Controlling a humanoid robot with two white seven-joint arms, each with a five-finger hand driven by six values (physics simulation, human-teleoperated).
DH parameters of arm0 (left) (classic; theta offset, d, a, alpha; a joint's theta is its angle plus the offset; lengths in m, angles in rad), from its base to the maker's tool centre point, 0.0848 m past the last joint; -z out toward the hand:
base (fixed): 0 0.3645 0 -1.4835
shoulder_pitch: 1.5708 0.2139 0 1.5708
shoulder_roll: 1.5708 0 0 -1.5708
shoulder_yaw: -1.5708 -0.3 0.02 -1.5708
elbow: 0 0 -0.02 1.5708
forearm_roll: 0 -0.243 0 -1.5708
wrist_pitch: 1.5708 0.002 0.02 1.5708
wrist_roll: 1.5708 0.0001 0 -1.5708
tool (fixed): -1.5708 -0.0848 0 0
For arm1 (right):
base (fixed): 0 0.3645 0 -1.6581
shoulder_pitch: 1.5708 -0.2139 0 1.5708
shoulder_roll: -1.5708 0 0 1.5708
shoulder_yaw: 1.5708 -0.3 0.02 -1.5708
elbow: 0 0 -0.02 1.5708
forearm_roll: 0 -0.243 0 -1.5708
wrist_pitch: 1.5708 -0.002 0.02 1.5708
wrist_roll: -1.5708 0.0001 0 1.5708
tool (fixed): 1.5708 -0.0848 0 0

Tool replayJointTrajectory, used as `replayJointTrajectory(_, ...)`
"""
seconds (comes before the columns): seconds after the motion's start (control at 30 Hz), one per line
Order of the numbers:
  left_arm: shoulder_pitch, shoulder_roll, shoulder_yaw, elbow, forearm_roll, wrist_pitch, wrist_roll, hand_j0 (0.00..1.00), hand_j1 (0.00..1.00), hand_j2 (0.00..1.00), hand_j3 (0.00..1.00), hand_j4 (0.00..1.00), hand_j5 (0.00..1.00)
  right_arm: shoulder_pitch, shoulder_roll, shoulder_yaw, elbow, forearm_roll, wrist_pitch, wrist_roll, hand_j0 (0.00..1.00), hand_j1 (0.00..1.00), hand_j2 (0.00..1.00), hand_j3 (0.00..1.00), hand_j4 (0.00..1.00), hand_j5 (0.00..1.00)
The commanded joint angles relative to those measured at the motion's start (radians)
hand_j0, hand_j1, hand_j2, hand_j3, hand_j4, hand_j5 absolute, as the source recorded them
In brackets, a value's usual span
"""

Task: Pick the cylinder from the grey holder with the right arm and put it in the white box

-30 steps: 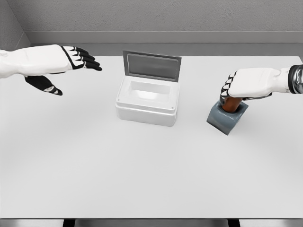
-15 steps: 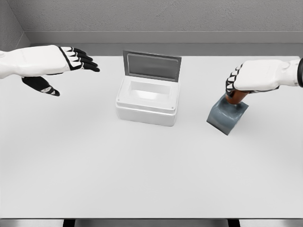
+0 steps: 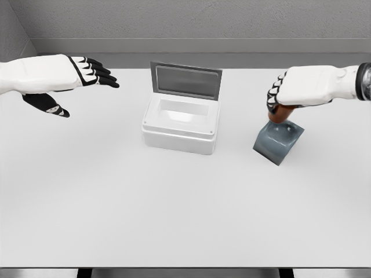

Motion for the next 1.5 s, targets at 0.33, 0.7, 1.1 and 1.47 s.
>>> replayJointTrajectory(0.33,0.003,0.011,0.001,-0.004,0.005,0.003,0.000,1.00,1.00,1.00,1.00,1.00,1.00,-0.015,0.074,-0.001,0.004,-0.002,0.003,0.000,0.52,0.52,0.52,0.52,0.52,0.52)
replayJointTrajectory(0.7,0.002,0.019,0.002,-0.004,0.007,0.003,0.000,1.00,1.00,1.00,1.00,1.00,1.00,-0.034,0.153,0.002,0.044,0.010,0.003,0.000,0.52,0.52,0.52,0.52,0.52,0.52)
replayJointTrajectory(1.1,0.002,0.019,0.004,-0.004,0.014,0.003,0.000,1.00,1.00,1.00,1.00,1.00,1.00,-0.064,0.242,0.008,0.119,0.035,0.003,0.000,0.52,0.52,0.52,0.52,0.52,0.52)
replayJointTrajectory(1.47,0.002,0.019,0.004,-0.004,0.014,0.003,0.000,1.00,1.00,1.00,1.00,1.00,1.00,-0.072,0.327,0.011,0.159,0.050,0.003,0.000,0.52,0.52,0.52,0.52,0.52,0.52)
